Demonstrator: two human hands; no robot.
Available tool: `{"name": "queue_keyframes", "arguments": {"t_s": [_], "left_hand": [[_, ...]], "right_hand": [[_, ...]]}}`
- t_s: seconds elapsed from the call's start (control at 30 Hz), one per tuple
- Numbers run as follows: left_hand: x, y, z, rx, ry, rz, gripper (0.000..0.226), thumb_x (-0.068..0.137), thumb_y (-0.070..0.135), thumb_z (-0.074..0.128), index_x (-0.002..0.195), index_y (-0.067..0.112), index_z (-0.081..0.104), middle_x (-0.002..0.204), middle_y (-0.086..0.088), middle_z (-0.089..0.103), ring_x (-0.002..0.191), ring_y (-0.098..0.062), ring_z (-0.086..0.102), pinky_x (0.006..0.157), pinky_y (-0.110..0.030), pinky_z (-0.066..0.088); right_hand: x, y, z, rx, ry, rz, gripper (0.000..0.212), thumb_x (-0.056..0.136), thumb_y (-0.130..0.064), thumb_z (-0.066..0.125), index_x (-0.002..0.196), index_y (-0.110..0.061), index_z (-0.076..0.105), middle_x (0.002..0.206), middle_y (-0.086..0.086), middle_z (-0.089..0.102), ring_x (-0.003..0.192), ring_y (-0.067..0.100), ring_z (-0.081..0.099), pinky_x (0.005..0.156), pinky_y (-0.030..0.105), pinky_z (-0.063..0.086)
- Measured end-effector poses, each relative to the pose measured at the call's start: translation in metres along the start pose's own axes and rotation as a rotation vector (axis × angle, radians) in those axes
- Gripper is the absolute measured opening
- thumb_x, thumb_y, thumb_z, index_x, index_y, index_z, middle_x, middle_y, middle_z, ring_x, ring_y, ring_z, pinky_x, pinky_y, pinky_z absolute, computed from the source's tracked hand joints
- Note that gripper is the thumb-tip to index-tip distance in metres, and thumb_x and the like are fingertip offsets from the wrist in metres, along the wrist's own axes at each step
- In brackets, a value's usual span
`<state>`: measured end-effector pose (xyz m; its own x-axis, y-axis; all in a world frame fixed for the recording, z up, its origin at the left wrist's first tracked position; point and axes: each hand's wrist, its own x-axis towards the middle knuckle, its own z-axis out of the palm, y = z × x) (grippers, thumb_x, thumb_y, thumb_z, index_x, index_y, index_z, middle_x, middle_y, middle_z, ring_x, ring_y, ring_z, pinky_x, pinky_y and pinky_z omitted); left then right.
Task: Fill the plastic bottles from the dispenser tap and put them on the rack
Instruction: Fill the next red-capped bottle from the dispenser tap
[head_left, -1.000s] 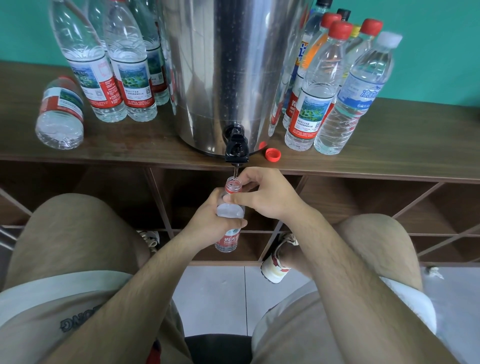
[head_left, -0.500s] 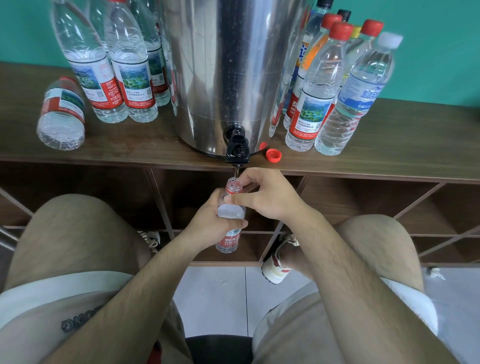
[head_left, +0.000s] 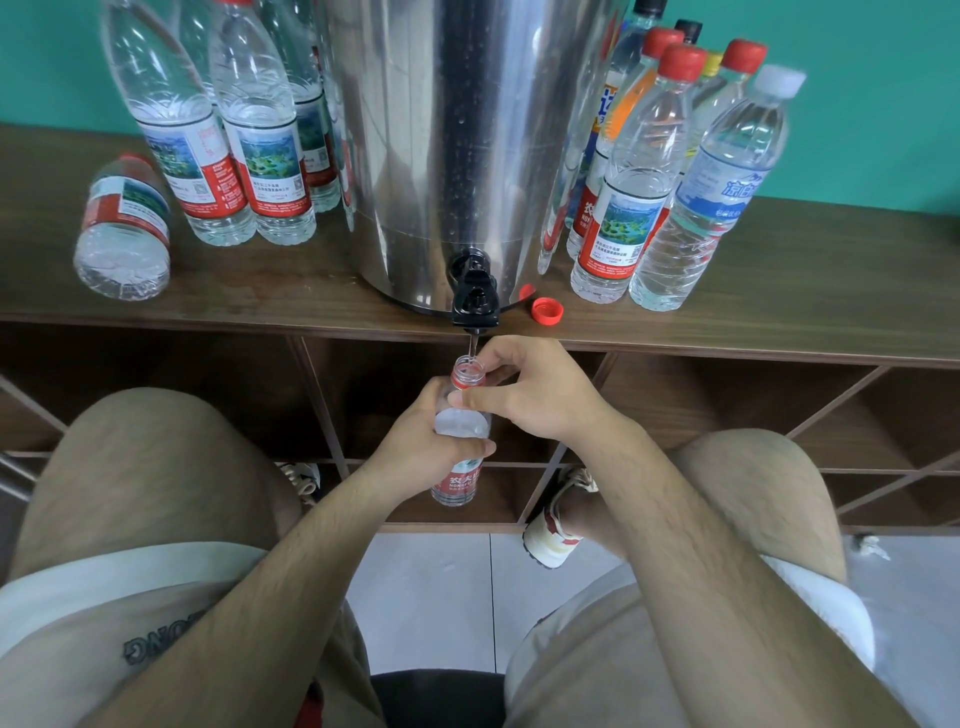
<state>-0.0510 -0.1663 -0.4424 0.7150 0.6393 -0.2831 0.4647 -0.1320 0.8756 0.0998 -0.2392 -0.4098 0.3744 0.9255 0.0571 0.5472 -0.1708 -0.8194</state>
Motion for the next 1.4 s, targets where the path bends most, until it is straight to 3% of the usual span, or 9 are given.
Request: {"name": "queue_keyframes", "arguments": {"t_s": [0.13, 0.4, 1.4], "left_hand": [[0.0001, -0.0003, 0.0003, 0.008, 0.003, -0.003, 0.08, 0.085, 0.022, 0.085, 0.148, 0.027, 0.037, 0.132, 0.0, 0.057, 0.122, -0.021, 0.059, 0.103, -0.039, 0.052], [0.0001, 0.0009, 0.001, -0.001, 0.006, -0.005, 0.083, 0.084, 0.02, 0.085, 0.151, 0.025, 0.036, 0.136, -0.004, 0.058, 0.125, -0.025, 0.059, 0.108, -0.048, 0.052], [0.0025, -0.0029, 0.0012, 0.003, 0.002, 0.004, 0.082, 0.084, 0.023, 0.085, 0.15, 0.027, 0.035, 0.134, -0.002, 0.057, 0.122, -0.023, 0.06, 0.105, -0.042, 0.053]], "right_hand": [[-0.0004, -0.0003, -0.0003, 0.002, -0.002, 0.006, 0.023, 0.076, -0.036, 0.092, 0.088, -0.022, 0.077, 0.089, -0.007, 0.077, 0.084, 0.01, 0.072, 0.085, 0.046, 0.06], [-0.0009, -0.0017, -0.0005, 0.0, 0.001, 0.007, 0.024, 0.077, -0.035, 0.092, 0.089, -0.021, 0.077, 0.09, -0.008, 0.078, 0.084, 0.009, 0.072, 0.085, 0.045, 0.06], [-0.001, -0.0006, -0.0011, -0.025, -0.004, -0.002, 0.024, 0.076, -0.041, 0.091, 0.088, -0.026, 0.076, 0.09, -0.011, 0.077, 0.087, 0.007, 0.072, 0.086, 0.045, 0.061]]}}
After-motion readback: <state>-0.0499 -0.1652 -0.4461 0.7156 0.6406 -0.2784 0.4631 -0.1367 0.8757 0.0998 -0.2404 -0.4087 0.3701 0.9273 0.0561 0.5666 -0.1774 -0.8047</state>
